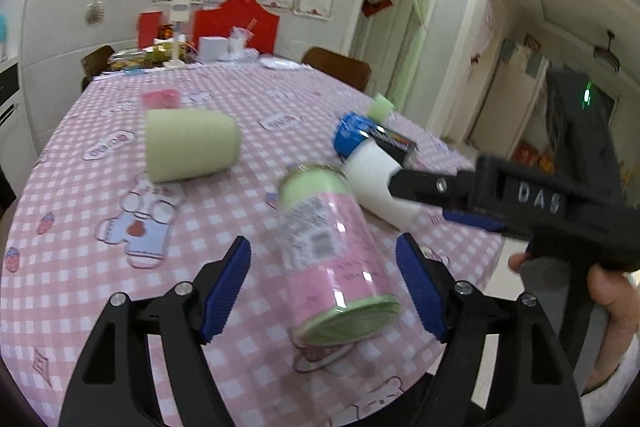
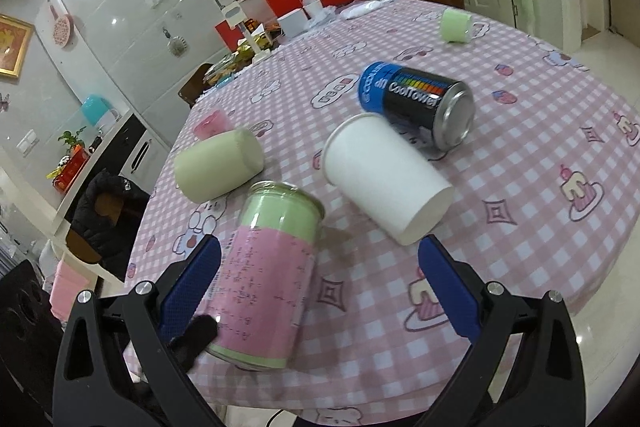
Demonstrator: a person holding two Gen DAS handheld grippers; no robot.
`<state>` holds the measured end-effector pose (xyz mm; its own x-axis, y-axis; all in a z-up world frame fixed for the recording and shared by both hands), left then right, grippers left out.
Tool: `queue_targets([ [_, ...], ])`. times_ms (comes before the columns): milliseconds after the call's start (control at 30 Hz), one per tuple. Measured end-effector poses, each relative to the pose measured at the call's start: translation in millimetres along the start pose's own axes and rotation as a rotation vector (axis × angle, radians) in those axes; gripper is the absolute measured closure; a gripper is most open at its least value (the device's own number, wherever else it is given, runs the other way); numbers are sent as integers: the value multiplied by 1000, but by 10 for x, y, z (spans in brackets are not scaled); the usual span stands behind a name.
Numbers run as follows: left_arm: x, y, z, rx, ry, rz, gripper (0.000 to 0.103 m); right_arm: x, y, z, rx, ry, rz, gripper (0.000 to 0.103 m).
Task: Flip cup upside down
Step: 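Close the right gripper around the pink can's body and lift it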
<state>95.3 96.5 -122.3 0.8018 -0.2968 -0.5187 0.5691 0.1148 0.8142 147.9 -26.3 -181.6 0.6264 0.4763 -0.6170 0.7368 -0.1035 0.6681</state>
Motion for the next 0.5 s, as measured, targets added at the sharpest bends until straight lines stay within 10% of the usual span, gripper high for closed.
queue_targets([
  [500,51,67,-658,-109,130,-17,28,401,-39,-226,82,85,-134,10],
])
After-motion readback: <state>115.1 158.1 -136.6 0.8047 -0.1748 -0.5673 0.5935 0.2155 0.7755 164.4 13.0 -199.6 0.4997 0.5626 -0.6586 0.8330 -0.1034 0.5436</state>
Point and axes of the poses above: each gripper's, at about its wrist camera, not at the fingertips, and x roughly the way its jaws point, z to its right, y to its top, the point moved 8 cm from there along x, roughly the way its jaws point, and after that the axes turned 4 degrees about -y, right-handed, at the moved point
